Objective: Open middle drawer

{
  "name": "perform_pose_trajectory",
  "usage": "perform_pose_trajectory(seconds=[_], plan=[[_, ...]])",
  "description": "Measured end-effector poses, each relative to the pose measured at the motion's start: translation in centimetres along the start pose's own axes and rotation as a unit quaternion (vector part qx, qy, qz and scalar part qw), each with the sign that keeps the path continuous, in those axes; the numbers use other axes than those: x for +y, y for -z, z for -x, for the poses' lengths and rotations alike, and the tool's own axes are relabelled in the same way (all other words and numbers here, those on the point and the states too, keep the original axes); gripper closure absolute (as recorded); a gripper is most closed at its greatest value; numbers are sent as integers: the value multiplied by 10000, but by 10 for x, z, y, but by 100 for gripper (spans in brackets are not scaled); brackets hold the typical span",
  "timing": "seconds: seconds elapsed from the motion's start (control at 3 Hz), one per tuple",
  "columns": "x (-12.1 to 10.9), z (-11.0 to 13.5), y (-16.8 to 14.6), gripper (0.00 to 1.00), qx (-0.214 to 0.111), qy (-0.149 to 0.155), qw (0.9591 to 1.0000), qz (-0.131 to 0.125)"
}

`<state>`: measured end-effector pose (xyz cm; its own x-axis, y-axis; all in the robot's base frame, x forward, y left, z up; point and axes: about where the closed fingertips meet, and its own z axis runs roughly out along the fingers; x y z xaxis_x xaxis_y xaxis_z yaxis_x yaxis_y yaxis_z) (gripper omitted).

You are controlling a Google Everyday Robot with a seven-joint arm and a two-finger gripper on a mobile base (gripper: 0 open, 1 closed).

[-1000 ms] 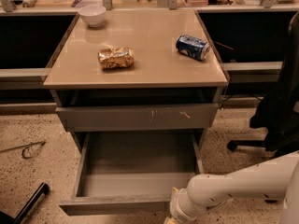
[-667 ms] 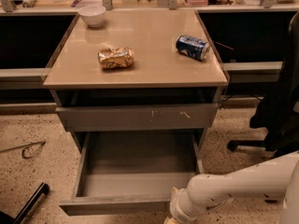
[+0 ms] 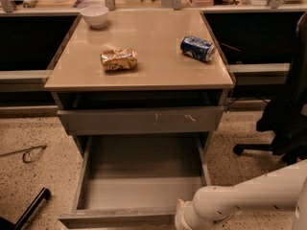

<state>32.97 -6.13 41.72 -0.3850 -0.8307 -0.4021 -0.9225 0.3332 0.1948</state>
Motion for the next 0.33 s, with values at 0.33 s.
perform_pose_trajectory(seconds=[0.33], plan=[[21,-8,-3,0,59,-98,9999,7]])
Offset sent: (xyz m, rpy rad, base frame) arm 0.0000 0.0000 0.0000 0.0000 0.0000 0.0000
